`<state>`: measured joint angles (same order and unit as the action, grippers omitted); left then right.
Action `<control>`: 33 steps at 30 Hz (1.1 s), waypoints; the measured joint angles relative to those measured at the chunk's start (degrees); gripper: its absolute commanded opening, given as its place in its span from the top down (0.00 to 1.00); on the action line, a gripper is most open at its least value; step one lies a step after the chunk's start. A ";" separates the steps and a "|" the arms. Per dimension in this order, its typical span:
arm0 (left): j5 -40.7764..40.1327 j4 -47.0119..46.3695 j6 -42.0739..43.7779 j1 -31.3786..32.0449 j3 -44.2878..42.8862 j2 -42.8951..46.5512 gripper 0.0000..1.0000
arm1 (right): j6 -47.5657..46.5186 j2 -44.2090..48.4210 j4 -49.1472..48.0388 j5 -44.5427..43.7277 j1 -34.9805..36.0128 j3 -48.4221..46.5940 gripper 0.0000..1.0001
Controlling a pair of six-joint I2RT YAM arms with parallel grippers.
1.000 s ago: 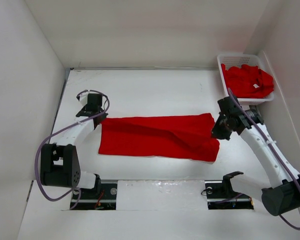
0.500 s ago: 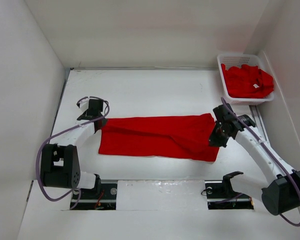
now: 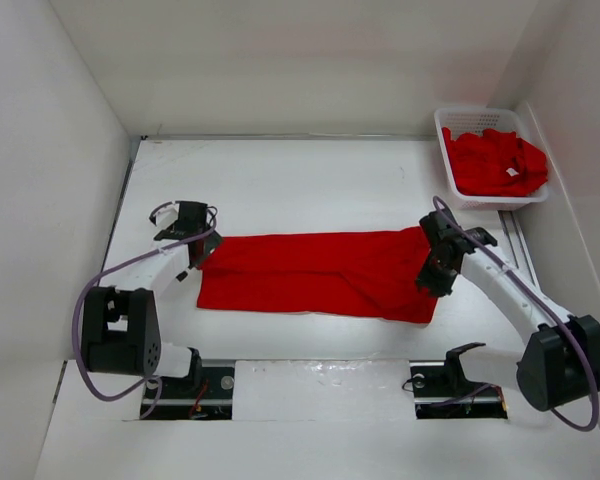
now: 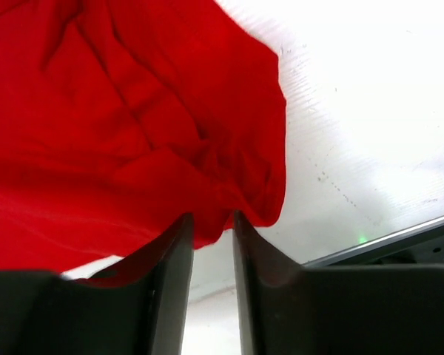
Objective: Fold and stack the t-shirts
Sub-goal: Fold the other side of the tshirt into a rectangle, then rotate the tshirt 90 degrees
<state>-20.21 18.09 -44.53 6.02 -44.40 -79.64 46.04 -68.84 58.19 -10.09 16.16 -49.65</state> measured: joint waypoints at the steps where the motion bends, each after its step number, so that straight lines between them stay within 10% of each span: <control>1: 0.07 0.22 -0.09 0.00 0.00 0.59 0.00 | 0.04 -0.46 -0.28 -0.17 -0.02 0.00 0.58; 5: 0.24 1.27 -0.22 0.00 -1.03 4.20 0.00 | 0.24 -1.60 -1.38 -0.87 -0.02 0.66 0.35; 19: 2.95 -3.02 2.95 7.98 -6.51 5.03 0.00 | -2.01 0.46 -10.56 1.25 6.19 -5.73 0.04; 33: 4.70 -5.66 2.40 14.40 -4.24 -5.97 0.00 | -3.72 -17.90 -23.45 8.35 14.12 -9.77 0.03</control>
<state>-15.51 12.43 -42.13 20.43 -48.64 -85.60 42.33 -86.74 34.74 -1.74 30.28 -59.42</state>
